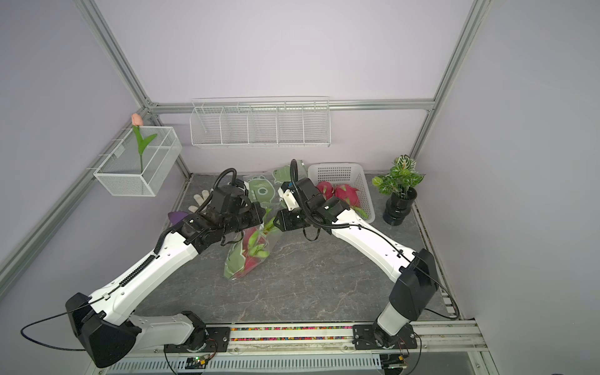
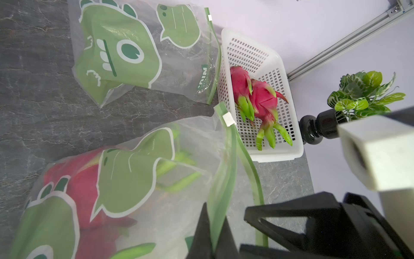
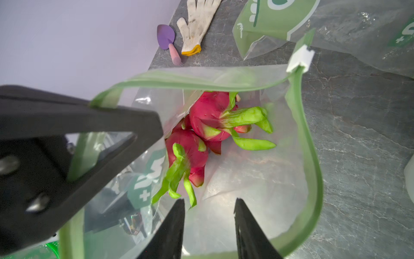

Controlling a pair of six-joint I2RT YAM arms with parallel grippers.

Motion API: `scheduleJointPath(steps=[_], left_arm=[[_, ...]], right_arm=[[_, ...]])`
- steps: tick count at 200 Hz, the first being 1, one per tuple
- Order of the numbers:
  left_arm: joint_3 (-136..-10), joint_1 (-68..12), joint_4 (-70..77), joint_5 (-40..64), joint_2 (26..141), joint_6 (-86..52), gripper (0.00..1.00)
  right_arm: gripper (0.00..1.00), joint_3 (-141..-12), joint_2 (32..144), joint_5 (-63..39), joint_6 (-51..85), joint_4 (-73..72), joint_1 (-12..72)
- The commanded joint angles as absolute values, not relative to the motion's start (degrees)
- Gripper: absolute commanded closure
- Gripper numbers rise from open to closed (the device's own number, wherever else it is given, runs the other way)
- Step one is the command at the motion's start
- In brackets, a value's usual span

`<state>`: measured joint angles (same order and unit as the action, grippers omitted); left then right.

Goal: Open the zip-top bag and take out the dragon fruit
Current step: Adjust the zipper food storage bag at the center of the board, then pick up the dragon fruit from the zipper food storage bag.

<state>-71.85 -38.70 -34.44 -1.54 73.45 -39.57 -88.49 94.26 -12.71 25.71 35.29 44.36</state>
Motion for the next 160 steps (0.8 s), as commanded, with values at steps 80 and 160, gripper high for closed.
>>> scheduleJointPath(steps=[80, 160], left_arm=[[-70.6, -39.1, -29.9, 1.6, 73.7, -40.9, 1.00], [-70.7, -39.4, -26.5, 2.2, 75.8, -42.1, 1.00]], right_arm=[[0.60, -92.7, 102.2, -8.6, 29.8, 37.5, 42.8], [0.53, -89.4, 104.1, -8.1, 33.1, 35.0, 40.7]])
